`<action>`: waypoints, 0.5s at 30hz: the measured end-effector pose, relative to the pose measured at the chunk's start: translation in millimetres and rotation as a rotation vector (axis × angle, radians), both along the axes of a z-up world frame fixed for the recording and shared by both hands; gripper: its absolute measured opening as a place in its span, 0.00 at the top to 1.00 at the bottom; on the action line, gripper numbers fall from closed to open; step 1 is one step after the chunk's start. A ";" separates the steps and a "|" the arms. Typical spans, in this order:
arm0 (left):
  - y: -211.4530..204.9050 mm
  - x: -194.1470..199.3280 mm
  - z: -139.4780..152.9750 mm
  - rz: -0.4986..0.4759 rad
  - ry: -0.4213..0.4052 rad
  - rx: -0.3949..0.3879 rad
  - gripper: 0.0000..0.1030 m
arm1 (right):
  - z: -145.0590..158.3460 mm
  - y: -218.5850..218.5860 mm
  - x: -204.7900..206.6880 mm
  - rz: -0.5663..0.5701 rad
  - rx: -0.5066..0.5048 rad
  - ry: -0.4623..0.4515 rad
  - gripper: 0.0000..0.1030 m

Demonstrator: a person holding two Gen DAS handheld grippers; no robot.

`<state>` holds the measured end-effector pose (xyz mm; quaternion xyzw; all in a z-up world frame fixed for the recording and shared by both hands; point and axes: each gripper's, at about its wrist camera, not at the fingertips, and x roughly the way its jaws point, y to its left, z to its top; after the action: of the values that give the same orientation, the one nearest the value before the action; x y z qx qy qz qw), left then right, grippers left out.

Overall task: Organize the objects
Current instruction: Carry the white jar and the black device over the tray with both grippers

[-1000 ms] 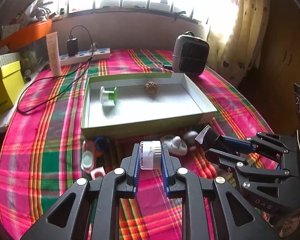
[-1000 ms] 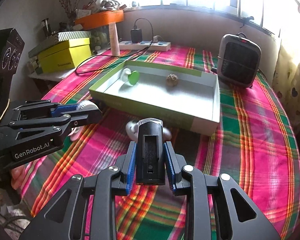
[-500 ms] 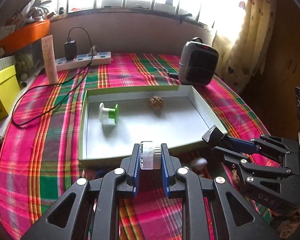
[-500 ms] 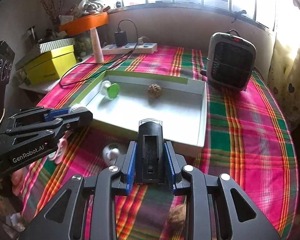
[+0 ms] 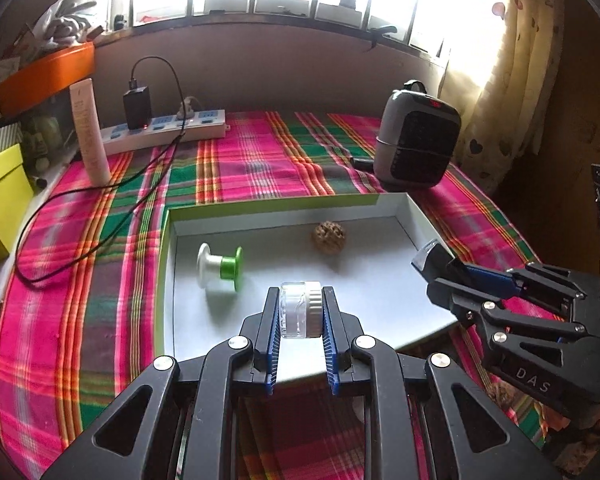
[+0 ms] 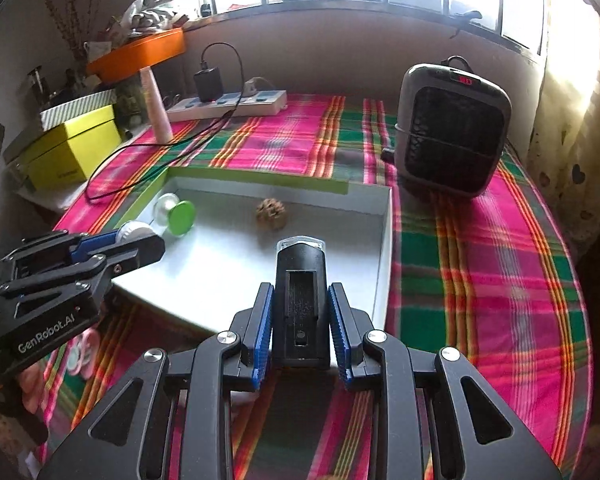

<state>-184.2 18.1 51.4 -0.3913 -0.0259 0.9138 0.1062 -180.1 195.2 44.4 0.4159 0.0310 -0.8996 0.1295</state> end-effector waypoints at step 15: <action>4.1 -46.3 -11.4 0.014 -0.030 -0.010 0.83 | -9.9 6.3 -50.6 -0.049 0.005 -0.037 0.72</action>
<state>-230.5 22.2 39.9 -0.4053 -0.0255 0.9086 0.0975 -230.6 201.5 34.5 0.4335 0.0207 -0.8945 0.1069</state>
